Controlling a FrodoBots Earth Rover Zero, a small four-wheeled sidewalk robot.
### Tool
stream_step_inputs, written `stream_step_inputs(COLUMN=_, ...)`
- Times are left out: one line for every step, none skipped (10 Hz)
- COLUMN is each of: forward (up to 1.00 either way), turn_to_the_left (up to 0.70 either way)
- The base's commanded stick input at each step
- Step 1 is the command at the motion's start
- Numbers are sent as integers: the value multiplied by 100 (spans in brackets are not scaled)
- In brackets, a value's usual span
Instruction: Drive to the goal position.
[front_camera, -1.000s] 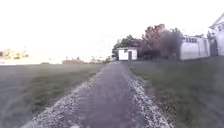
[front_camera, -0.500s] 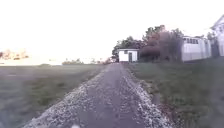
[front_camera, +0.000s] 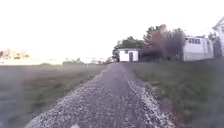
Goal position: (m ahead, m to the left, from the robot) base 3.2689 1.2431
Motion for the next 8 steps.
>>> stream_step_inputs(forward=70, turn_to_the_left=0)
stream_step_inputs(forward=70, turn_to_the_left=0)
stream_step_inputs(forward=70, turn_to_the_left=0)
stream_step_inputs(forward=70, turn_to_the_left=0)
stream_step_inputs(forward=70, turn_to_the_left=0)
stream_step_inputs(forward=70, turn_to_the_left=0)
stream_step_inputs(forward=70, turn_to_the_left=0)
stream_step_inputs(forward=70, turn_to_the_left=0)
